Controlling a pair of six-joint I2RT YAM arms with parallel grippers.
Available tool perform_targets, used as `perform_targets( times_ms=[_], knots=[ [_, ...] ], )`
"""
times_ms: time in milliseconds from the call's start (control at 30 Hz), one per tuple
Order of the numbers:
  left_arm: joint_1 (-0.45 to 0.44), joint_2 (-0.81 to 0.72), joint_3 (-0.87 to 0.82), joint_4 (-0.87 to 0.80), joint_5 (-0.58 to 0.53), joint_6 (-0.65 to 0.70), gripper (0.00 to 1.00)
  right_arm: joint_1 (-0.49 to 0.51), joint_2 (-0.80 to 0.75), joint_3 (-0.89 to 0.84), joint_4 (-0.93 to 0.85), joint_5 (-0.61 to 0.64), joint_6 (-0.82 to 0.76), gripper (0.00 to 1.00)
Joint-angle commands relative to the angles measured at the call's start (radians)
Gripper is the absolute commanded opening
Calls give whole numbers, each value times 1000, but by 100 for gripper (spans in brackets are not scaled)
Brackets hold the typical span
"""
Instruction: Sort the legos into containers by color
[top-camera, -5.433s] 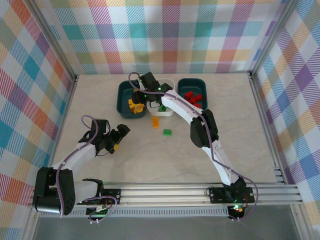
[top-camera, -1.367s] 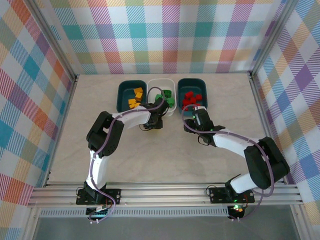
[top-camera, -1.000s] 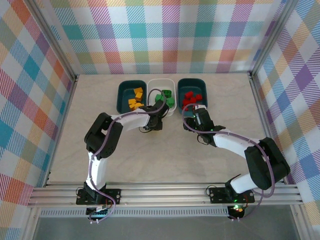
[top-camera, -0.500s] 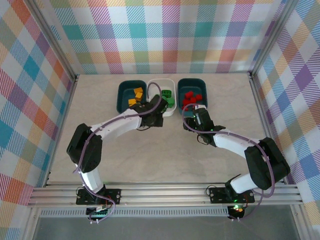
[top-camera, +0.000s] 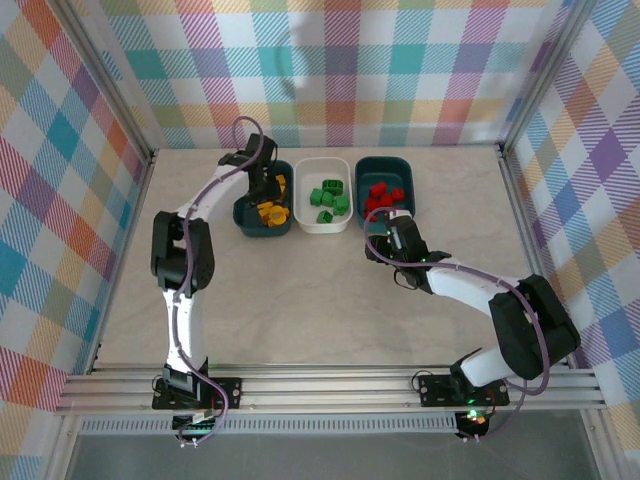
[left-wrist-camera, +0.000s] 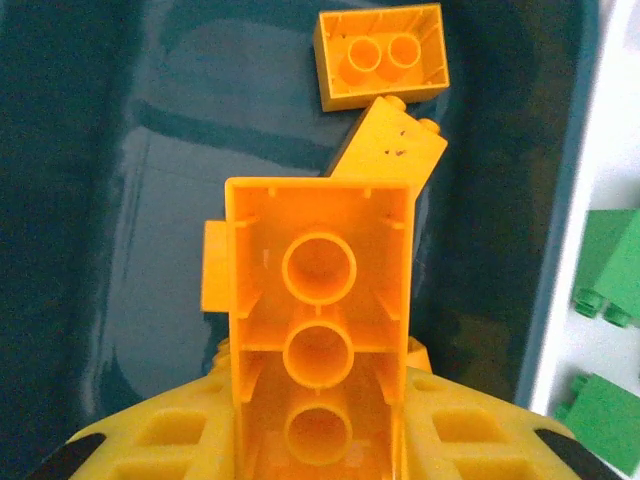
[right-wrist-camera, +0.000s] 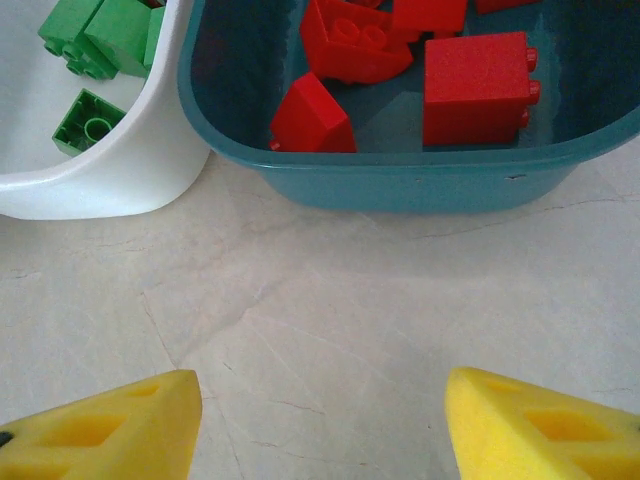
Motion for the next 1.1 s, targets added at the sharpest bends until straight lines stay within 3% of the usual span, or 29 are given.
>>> perform_targets(
  times_ms=[0, 100, 233, 333, 433, 567, 700, 767, 833, 933, 1067],
  knots=[
    [9, 28, 86, -80, 41, 24, 39, -6, -3, 5, 18, -10, 9, 66],
    [14, 42, 152, -103, 33, 40, 64, -5, -1, 5, 17, -15, 9, 67],
    [16, -13, 174, -115, -6, 54, 88, -5, -6, 3, 22, -17, 9, 69],
    [15, -124, 85, -61, -19, 49, 99, -6, -16, -7, 35, -20, 6, 71],
    [11, -302, -100, 53, -30, 23, 100, -5, -29, -17, 52, -38, 2, 74],
    [-28, -589, -403, 210, -161, 16, 100, -4, -56, -40, 96, -79, 7, 76],
    [-66, -817, -654, 300, -207, -48, 100, -1, -82, -89, 193, -98, 39, 81],
    [-81, -919, -788, 373, -222, -98, 100, 9, -101, -101, 227, -105, 37, 91],
    [-87, -978, -856, 383, -263, -131, 100, 19, -119, -96, 237, -109, 26, 100],
    [-88, -997, -890, 359, -352, -161, 100, 26, -134, -61, 213, -109, 46, 100],
    [-85, -1037, -1007, 580, -369, -40, 100, 34, -103, 48, 107, -6, -3, 100]
  ],
)
